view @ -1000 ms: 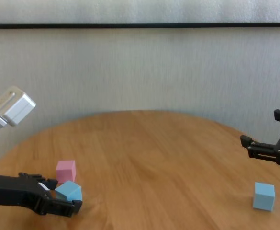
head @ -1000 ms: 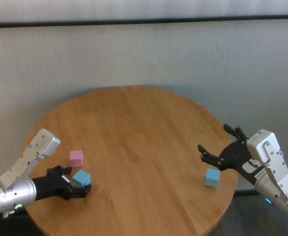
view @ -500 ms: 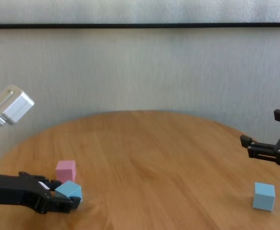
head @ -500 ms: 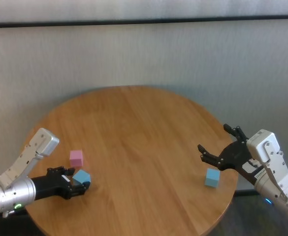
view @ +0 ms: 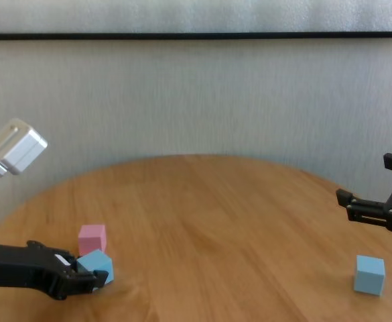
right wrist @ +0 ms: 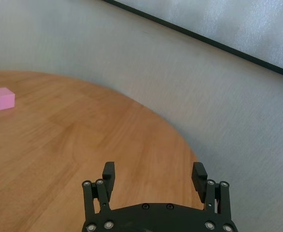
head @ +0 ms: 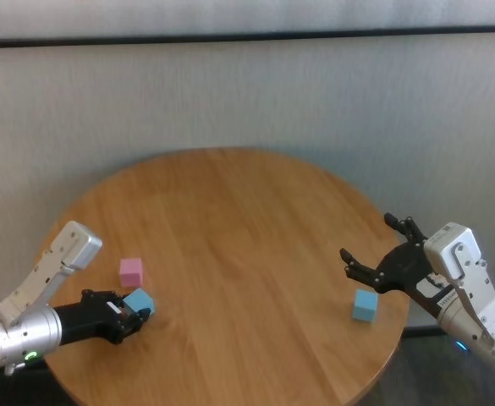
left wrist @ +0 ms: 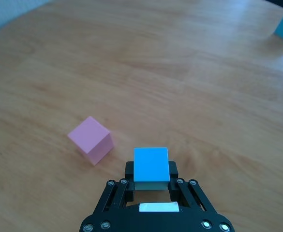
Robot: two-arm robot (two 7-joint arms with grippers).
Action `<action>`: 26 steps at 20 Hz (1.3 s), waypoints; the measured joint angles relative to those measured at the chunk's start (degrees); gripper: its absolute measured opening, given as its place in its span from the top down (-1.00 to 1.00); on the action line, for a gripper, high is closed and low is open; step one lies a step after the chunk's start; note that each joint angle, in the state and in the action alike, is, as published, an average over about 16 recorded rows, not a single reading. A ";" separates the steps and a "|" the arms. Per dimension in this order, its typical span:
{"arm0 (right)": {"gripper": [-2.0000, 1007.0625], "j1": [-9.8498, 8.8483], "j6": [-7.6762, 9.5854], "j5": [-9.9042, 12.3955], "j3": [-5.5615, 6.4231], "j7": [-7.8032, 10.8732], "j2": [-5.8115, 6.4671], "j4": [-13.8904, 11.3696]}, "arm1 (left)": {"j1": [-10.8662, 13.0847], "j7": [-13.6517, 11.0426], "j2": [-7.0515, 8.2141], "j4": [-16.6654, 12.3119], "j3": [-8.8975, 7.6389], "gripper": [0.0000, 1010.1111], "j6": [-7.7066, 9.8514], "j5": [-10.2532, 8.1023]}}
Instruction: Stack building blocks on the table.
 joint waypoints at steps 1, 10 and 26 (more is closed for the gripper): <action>-0.99 0.00 0.00 0.00 0.00 0.00 0.00 0.00 | 0.15 -0.12 0.08 -0.30 -0.05 0.08 -0.06 0.01; -0.99 0.00 0.00 0.00 0.00 0.00 0.00 0.00 | 1.35 -2.05 0.98 -4.20 0.20 0.22 -0.66 0.44; -0.99 0.00 0.00 0.00 0.00 0.00 0.00 0.00 | -3.17 -5.32 -2.20 -4.06 5.63 0.22 0.01 3.28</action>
